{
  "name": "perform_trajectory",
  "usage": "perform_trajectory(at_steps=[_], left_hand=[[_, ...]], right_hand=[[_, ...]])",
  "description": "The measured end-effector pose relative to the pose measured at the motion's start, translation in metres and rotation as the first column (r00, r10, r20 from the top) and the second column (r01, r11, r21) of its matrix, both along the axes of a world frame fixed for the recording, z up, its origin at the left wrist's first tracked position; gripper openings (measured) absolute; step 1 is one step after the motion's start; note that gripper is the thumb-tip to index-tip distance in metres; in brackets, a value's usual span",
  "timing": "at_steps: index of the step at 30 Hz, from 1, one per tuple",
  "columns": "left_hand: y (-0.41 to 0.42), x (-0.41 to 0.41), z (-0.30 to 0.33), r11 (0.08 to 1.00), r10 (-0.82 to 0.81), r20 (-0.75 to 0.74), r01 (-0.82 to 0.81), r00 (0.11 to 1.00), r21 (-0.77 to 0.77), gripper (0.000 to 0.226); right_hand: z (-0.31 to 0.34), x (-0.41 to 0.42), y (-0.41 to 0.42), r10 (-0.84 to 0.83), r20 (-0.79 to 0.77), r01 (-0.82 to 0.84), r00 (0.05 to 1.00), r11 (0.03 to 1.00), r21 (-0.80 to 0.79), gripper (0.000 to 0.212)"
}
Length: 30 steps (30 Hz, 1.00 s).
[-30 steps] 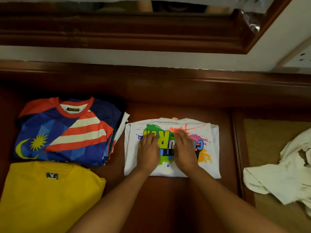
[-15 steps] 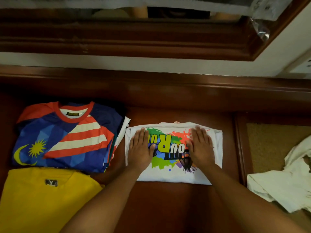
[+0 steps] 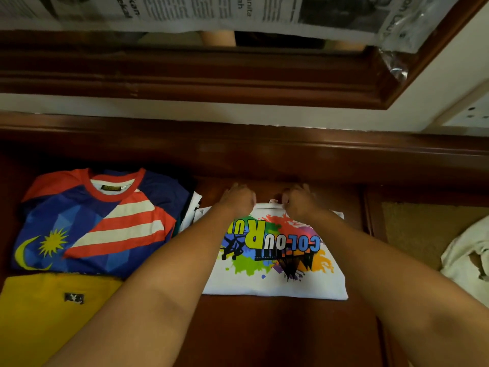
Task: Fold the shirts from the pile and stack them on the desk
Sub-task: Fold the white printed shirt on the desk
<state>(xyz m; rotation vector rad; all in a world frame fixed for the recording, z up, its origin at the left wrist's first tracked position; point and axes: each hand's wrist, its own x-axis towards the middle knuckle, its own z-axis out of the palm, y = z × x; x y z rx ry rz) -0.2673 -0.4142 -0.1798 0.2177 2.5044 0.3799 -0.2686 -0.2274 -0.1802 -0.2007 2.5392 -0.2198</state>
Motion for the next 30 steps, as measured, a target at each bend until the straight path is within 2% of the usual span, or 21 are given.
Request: perform_trajectory(at_steps=[2, 5, 7, 10, 13, 14, 15, 18, 20, 22, 25, 28, 30], left_hand=[[-0.003, -0.003, 0.000, 1.000, 0.009, 0.025, -0.009, 1.000, 0.021, 0.018], [-0.007, -0.007, -0.002, 0.988, 0.092, -0.002, -0.091, 0.996, 0.122, 0.006], [-0.006, -0.006, -0.003, 0.990, 0.108, -0.079, -0.100, 0.991, 0.094, 0.002], [-0.002, 0.004, -0.008, 0.994, 0.081, -0.329, -0.099, 0.941, -0.038, 0.024], [0.000, 0.022, -0.017, 0.983, 0.167, -0.529, -0.183, 0.832, 0.023, 0.029], [0.001, 0.033, -0.023, 0.984, 0.166, -0.564, -0.176, 0.809, 0.036, 0.030], [0.003, 0.046, -0.026, 0.989, 0.137, -0.570, -0.144, 0.810, 0.033, 0.030], [0.011, 0.087, -0.038, 0.999, 0.025, -0.514, -0.039, 0.858, -0.016, 0.033], [0.012, 0.109, -0.047, 0.997, 0.005, -0.446, -0.038, 0.895, -0.065, 0.046], [0.009, 0.133, -0.054, 0.996, -0.016, -0.422, -0.024, 0.906, -0.091, 0.055], [0.008, 0.167, -0.055, 0.996, -0.059, -0.415, 0.023, 0.908, -0.091, 0.057], [0.007, 0.183, -0.048, 0.996, -0.055, -0.401, 0.021, 0.914, -0.090, 0.054], [0.010, 0.176, -0.043, 0.997, -0.042, -0.422, 0.008, 0.906, -0.082, 0.053]], right_hand=[[-0.003, -0.005, 0.000, -0.055, 0.042, 0.058, 0.998, 0.994, -0.091, 0.010], [-0.008, -0.009, 0.002, -0.180, 0.073, 0.193, 0.981, 0.951, -0.243, 0.017], [-0.011, -0.009, 0.002, -0.237, 0.050, 0.241, 0.970, 0.926, -0.290, 0.022], [-0.017, -0.006, 0.002, -0.270, -0.115, 0.229, 0.956, 0.931, -0.283, 0.022], [-0.014, 0.009, 0.001, -0.372, -0.391, 0.284, 0.842, 0.922, -0.264, 0.026], [-0.015, 0.019, -0.002, -0.380, -0.435, 0.277, 0.816, 0.919, -0.281, 0.027], [-0.018, 0.029, -0.006, -0.345, -0.452, 0.231, 0.823, 0.929, -0.289, 0.029], [-0.036, 0.065, -0.013, -0.069, -0.447, -0.015, 0.892, 0.983, -0.180, 0.035], [-0.047, 0.091, -0.009, 0.047, -0.332, -0.105, 0.942, 0.981, -0.161, 0.045], [-0.056, 0.118, -0.001, 0.065, -0.268, -0.103, 0.961, 0.986, -0.129, 0.054], [-0.058, 0.154, -0.001, 0.045, -0.255, -0.067, 0.966, 0.994, -0.081, 0.056], [-0.056, 0.172, 0.001, 0.012, -0.238, -0.041, 0.971, 0.992, -0.116, 0.056], [-0.053, 0.168, 0.003, -0.012, -0.220, -0.022, 0.975, 0.989, -0.150, 0.064]])
